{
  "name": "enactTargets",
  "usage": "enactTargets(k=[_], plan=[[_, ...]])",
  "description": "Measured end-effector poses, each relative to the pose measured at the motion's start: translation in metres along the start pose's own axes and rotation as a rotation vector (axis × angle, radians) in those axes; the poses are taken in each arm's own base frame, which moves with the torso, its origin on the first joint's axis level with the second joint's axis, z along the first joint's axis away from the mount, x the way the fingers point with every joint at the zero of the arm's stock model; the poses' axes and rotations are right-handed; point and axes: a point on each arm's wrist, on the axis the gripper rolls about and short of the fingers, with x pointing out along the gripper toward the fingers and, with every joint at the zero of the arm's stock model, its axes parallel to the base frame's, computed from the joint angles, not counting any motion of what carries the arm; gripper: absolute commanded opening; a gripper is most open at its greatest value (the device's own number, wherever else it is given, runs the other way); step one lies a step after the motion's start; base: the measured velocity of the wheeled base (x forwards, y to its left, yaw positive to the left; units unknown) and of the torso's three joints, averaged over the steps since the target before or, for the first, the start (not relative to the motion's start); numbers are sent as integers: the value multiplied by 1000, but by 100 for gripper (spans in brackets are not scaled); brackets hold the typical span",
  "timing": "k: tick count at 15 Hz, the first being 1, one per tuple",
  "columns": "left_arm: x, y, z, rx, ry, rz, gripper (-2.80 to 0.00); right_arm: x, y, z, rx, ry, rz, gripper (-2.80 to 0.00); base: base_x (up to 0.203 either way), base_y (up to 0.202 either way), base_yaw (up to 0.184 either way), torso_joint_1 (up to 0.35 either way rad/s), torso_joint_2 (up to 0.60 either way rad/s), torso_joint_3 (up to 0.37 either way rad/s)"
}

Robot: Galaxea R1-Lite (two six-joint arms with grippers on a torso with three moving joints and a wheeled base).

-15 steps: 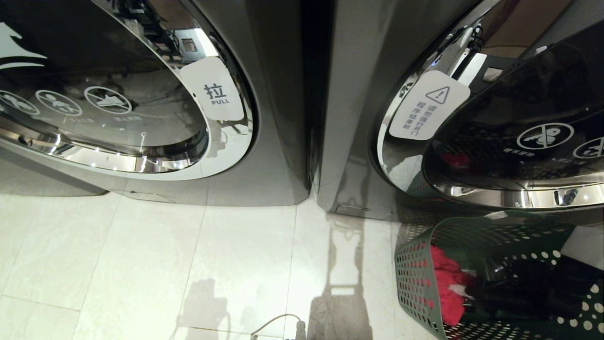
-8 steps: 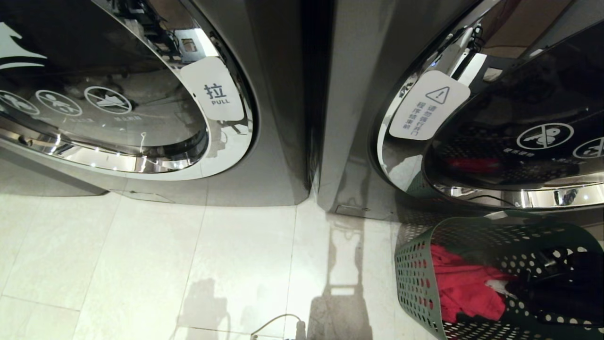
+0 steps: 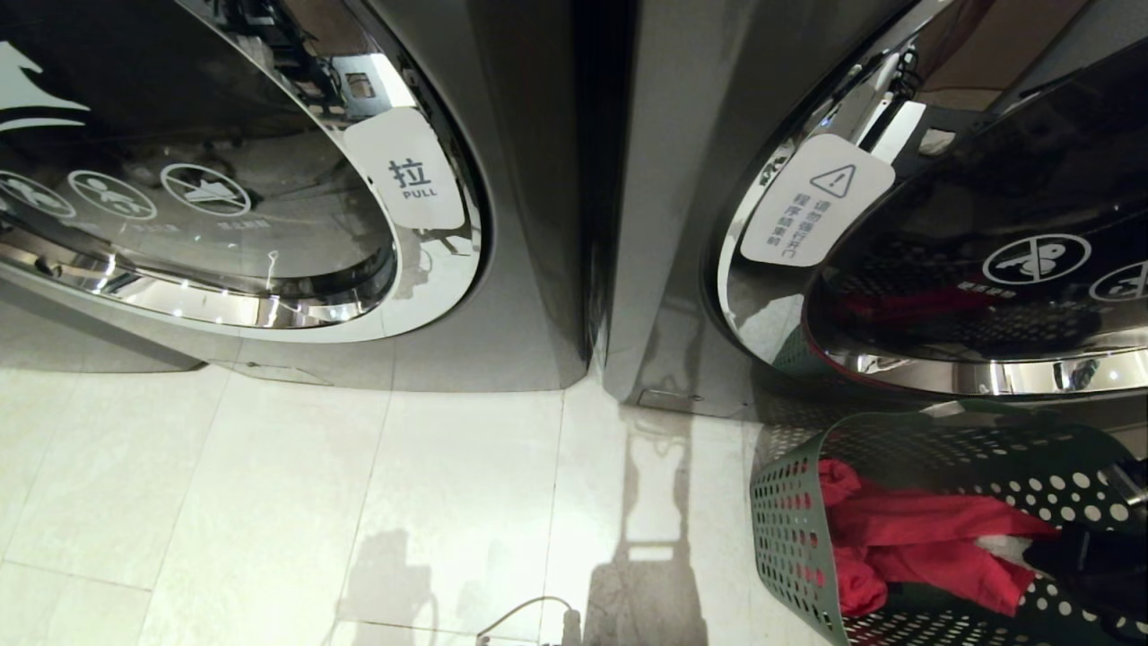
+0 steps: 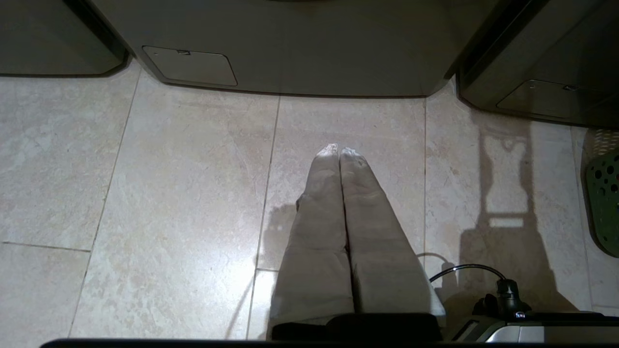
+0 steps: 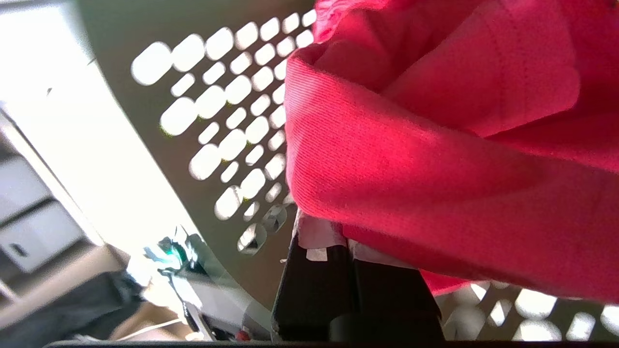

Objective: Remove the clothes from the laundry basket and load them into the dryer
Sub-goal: Take the clothes out of the basket

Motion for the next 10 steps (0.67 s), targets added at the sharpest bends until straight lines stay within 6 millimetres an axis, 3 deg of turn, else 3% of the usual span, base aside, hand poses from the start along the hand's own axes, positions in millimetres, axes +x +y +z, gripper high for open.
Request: enactTargets(k=[5, 10], plan=[[0, 0, 0, 0, 0, 0, -280, -38, 52, -34, -188, -88, -36, -280, 0, 0, 0, 0, 0, 0], [0, 0, 0, 0, 0, 0, -280, -47, 103, -62, -455, -152, -149, -280, 0, 0, 0, 0, 0, 0]])
